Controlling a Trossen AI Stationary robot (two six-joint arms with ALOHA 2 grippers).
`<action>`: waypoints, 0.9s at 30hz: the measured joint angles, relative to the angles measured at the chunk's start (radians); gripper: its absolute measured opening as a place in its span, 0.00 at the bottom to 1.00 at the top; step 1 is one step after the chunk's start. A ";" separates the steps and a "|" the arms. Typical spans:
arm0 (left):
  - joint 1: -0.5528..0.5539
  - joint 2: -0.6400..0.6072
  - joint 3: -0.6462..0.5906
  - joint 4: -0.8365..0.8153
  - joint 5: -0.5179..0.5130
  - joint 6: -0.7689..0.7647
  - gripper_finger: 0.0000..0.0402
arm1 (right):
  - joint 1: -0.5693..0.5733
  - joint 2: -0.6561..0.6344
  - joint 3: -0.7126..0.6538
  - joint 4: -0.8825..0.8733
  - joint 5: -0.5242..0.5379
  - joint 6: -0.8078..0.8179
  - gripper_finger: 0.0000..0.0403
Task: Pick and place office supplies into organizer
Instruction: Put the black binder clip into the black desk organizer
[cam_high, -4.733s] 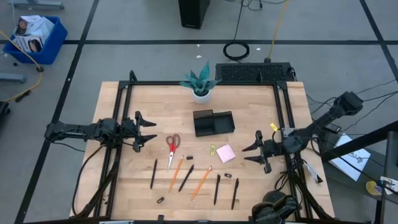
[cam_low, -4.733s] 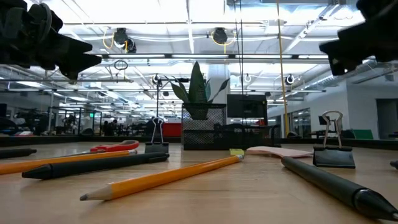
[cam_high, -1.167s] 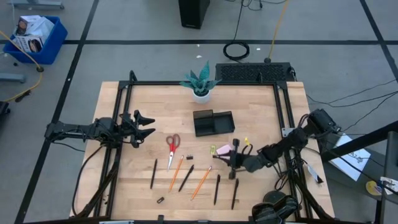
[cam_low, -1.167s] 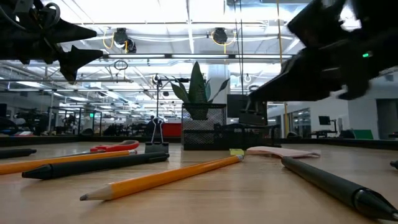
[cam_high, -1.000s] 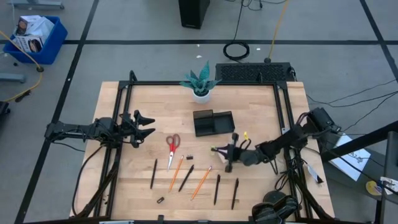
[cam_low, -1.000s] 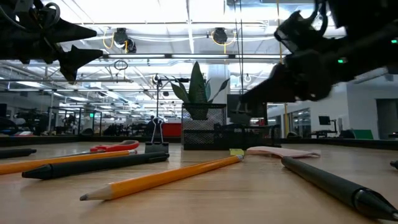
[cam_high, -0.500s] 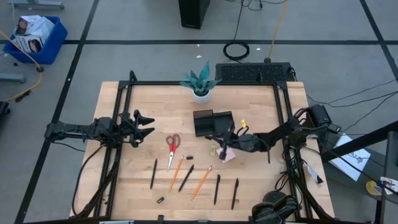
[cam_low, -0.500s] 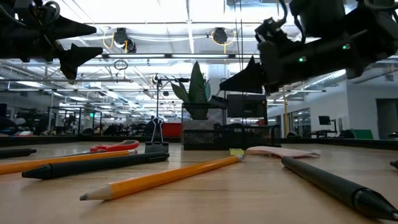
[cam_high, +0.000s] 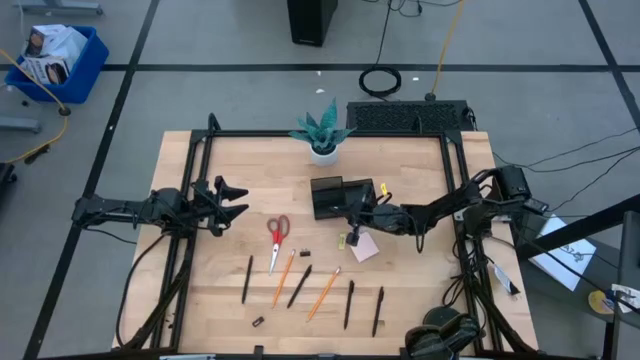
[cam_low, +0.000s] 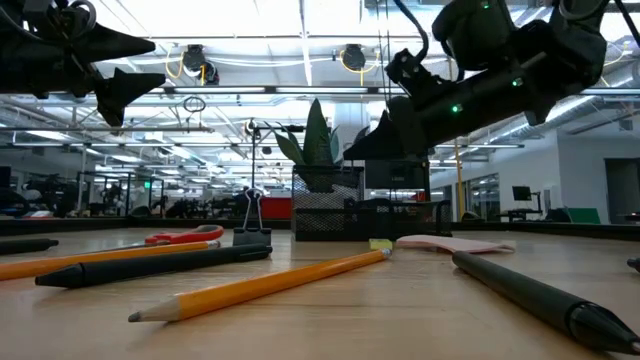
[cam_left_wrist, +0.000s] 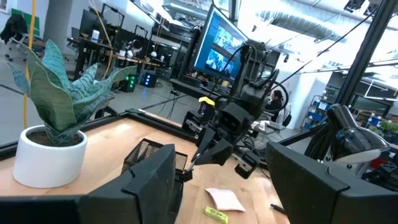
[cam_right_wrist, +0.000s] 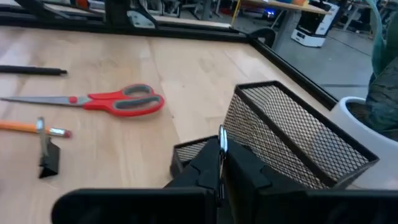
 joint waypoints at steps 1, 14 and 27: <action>0.000 0.000 0.000 0.000 0.000 0.002 0.64 | -0.004 0.000 0.000 0.000 0.000 0.000 0.03; 0.000 0.000 0.000 -0.001 -0.019 0.006 0.64 | -0.032 0.001 0.000 -0.017 -0.003 0.018 0.03; 0.000 0.000 0.000 0.000 -0.020 0.006 0.64 | -0.085 0.148 0.000 0.133 -0.050 0.009 0.03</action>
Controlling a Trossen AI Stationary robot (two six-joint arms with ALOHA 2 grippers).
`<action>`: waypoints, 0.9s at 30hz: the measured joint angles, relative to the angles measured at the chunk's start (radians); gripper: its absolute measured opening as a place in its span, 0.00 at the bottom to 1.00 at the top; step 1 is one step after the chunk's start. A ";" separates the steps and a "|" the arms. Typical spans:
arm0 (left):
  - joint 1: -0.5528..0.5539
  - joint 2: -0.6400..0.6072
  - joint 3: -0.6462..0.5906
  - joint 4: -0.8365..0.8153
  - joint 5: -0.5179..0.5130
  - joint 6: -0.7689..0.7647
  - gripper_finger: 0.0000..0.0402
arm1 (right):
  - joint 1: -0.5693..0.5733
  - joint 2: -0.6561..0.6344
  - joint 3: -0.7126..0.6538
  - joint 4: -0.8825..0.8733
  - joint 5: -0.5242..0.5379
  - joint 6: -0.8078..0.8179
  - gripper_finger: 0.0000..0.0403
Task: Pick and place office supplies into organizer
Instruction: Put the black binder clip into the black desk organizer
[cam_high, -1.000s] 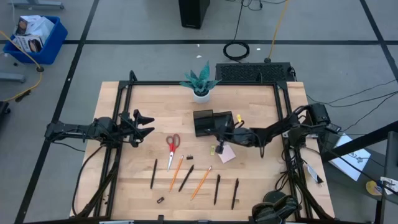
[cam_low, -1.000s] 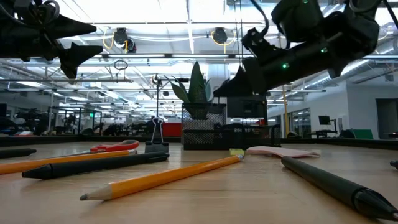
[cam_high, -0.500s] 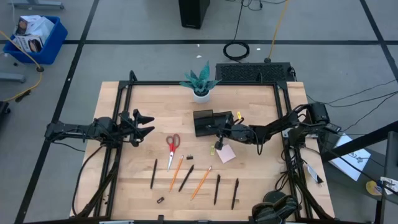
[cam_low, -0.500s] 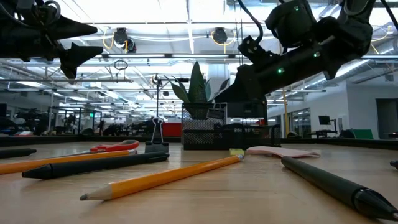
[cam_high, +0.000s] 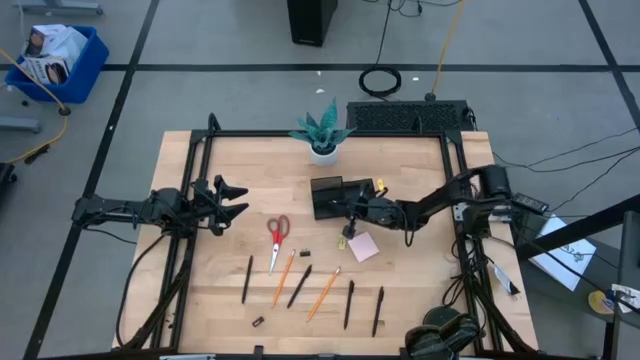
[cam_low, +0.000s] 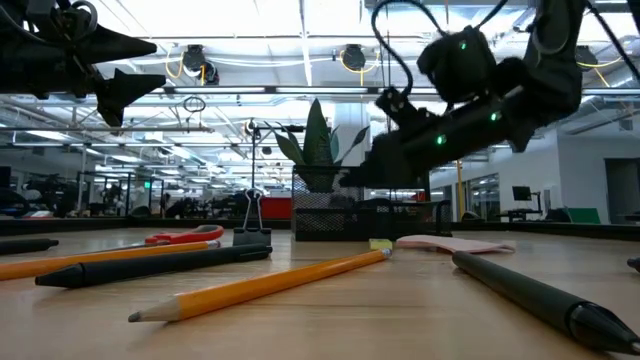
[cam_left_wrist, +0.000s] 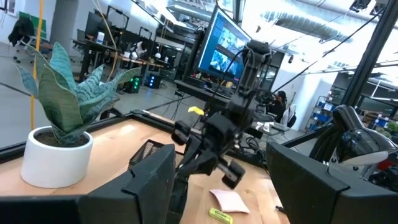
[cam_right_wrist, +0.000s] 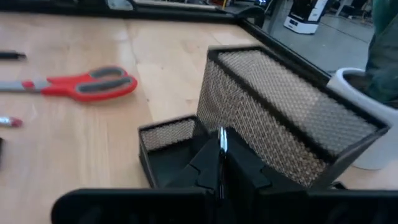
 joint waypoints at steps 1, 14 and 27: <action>0.000 0.000 0.000 0.000 0.000 0.000 0.64 | 0.000 0.014 0.000 0.015 0.000 -0.010 0.03; 0.000 0.000 0.000 0.002 0.000 0.000 0.64 | 0.022 0.031 0.000 0.066 -0.010 -0.042 0.28; 0.000 0.000 0.000 -0.003 0.000 -0.001 0.64 | 0.166 0.025 0.029 0.214 -0.212 -0.139 0.35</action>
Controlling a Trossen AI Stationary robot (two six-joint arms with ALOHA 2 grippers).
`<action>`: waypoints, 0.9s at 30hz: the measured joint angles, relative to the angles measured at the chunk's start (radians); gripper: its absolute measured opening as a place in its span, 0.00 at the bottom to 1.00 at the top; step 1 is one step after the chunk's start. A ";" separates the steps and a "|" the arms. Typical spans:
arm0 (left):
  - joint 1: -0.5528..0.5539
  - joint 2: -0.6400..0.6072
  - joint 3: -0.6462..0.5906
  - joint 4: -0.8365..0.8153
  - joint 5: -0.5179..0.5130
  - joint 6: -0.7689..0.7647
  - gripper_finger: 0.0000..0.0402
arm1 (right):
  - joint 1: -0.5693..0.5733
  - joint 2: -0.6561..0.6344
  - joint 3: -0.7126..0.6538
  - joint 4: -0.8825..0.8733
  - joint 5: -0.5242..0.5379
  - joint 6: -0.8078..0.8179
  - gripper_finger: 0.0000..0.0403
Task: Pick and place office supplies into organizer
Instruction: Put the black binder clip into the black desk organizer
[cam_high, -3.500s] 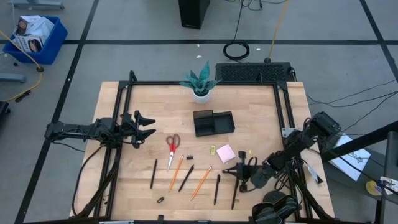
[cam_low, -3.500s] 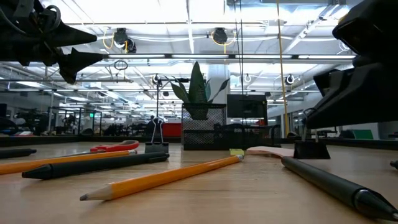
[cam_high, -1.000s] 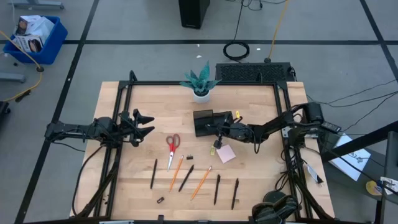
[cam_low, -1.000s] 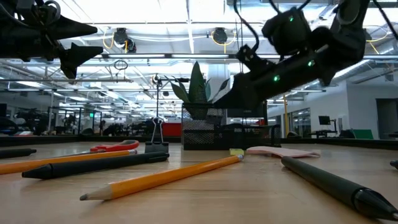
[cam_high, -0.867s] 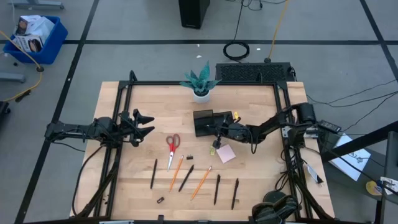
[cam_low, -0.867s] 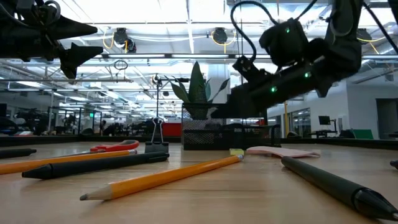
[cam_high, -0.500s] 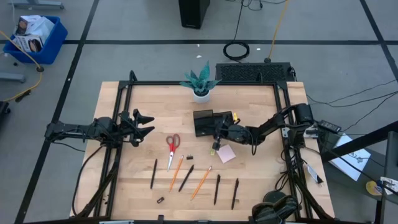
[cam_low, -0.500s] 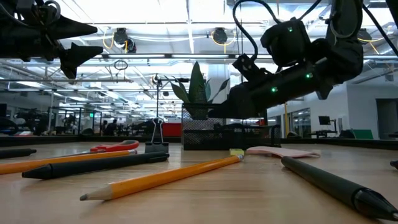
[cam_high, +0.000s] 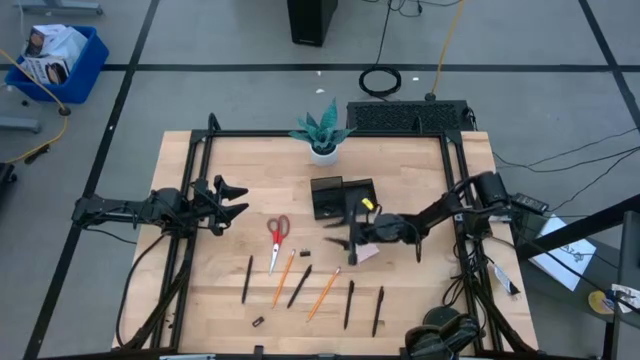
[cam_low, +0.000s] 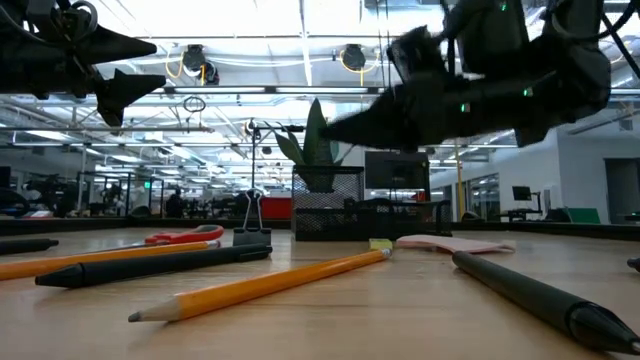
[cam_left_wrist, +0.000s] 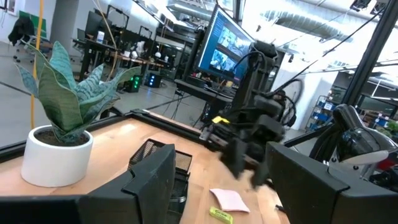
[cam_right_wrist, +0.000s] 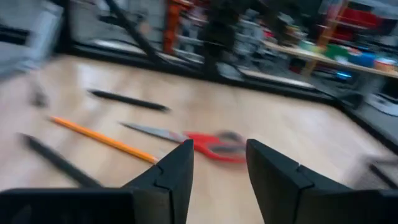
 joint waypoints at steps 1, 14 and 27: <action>0.000 0.000 0.000 0.000 0.000 0.000 0.64 | 0.013 0.000 0.015 -0.013 0.001 0.001 0.35; 0.000 0.000 0.000 0.008 0.000 0.000 0.64 | 0.058 0.095 0.183 -0.223 0.005 -0.004 0.35; 0.000 0.000 0.000 0.008 -0.018 0.011 0.64 | 0.028 0.259 0.265 -0.112 -0.009 0.021 0.35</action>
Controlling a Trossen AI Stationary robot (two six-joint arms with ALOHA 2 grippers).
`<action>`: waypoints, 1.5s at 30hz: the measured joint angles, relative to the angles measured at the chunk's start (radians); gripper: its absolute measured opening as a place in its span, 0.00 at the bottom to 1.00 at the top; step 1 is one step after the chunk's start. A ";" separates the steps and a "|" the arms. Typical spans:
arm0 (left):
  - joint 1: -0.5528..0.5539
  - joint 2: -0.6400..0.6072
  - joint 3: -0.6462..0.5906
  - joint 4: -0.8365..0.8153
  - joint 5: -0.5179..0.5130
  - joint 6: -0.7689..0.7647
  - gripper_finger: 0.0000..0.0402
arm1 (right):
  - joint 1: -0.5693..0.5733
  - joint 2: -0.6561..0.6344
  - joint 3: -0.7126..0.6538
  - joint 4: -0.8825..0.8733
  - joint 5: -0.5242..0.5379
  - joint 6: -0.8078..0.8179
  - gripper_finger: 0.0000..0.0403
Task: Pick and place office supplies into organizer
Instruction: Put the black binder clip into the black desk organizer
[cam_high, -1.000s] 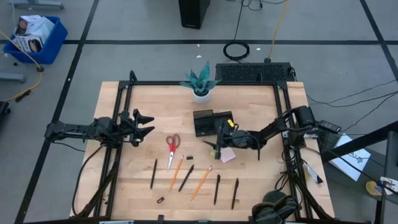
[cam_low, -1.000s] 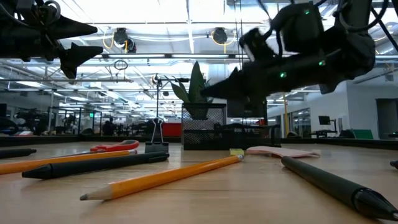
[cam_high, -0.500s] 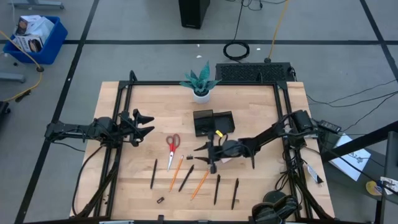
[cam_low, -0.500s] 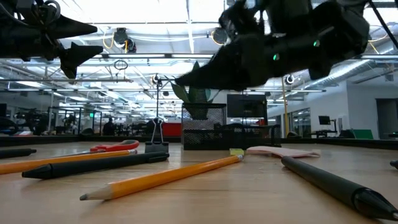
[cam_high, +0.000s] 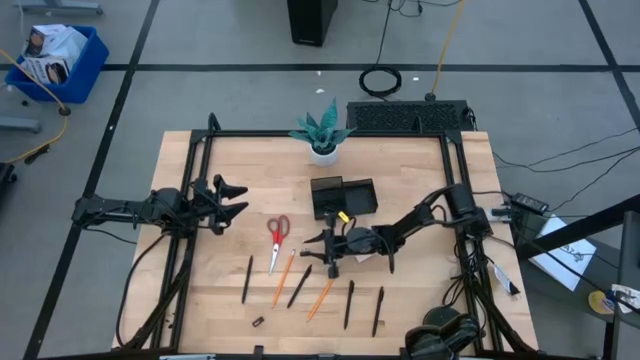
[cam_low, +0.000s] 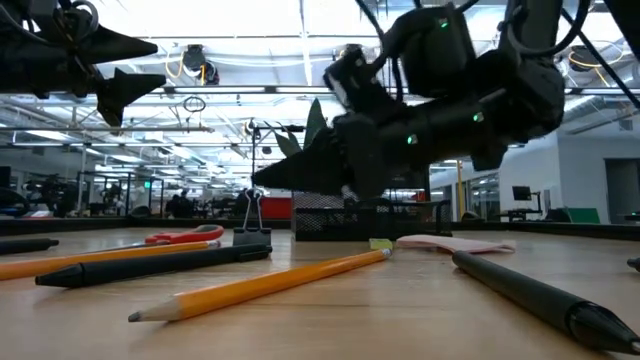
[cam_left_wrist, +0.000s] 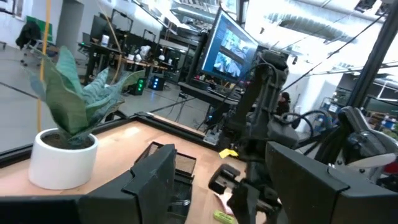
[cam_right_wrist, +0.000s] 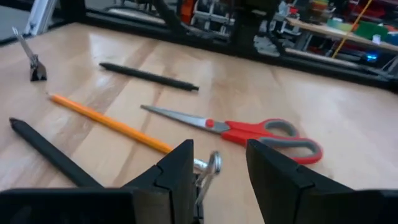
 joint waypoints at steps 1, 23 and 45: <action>0.000 0.000 0.000 0.001 -0.003 0.002 0.64 | -0.001 0.009 0.009 0.000 -0.016 0.007 0.35; 0.000 0.000 0.000 0.002 -0.003 0.005 0.64 | -0.034 0.021 0.034 -0.066 -0.065 0.101 0.35; 0.000 0.001 0.000 0.001 -0.007 0.008 0.64 | -0.035 0.020 0.033 -0.093 -0.068 0.096 0.02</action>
